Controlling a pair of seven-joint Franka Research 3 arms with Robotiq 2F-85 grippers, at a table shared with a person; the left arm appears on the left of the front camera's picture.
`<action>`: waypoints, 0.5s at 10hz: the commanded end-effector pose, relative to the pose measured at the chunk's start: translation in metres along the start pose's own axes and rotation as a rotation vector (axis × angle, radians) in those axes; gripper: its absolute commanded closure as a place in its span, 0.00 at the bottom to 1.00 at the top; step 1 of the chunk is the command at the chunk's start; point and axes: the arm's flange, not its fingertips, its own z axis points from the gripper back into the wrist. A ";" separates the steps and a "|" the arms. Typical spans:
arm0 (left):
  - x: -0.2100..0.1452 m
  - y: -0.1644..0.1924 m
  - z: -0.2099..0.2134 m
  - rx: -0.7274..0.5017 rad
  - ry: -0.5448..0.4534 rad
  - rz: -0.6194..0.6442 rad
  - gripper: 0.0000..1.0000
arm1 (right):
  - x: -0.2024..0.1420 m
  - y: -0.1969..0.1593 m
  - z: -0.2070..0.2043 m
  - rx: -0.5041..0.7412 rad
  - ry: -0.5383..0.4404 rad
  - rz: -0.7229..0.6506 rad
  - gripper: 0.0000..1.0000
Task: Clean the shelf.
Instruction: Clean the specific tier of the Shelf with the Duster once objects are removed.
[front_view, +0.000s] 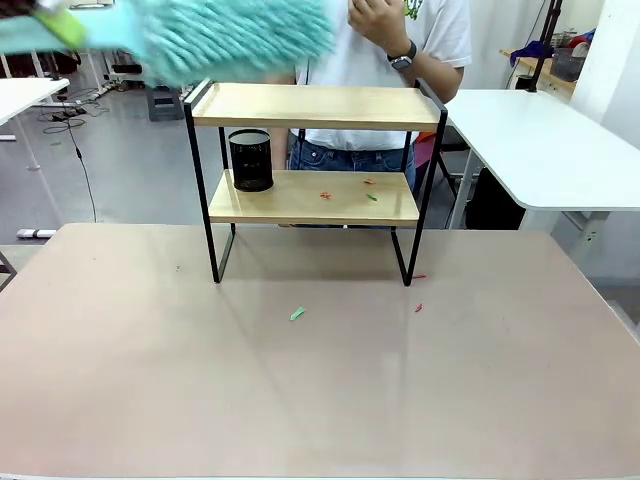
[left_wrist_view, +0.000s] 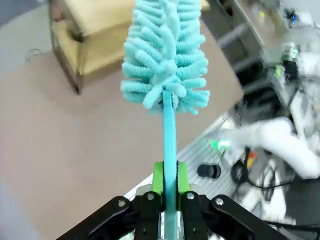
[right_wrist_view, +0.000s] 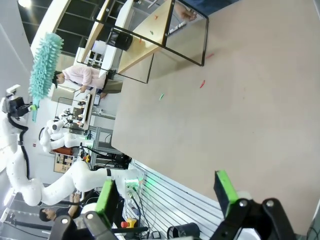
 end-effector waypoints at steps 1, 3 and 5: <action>-0.045 0.057 0.036 0.083 -0.320 0.337 0.88 | 0.003 0.002 0.000 0.013 -0.019 0.026 0.00; -0.095 0.111 0.032 0.120 -0.451 0.674 0.88 | 0.003 0.002 0.000 0.013 -0.019 0.026 0.00; -0.098 0.174 -0.004 0.178 -0.423 0.758 0.88 | 0.003 0.002 0.000 0.013 -0.019 0.026 0.00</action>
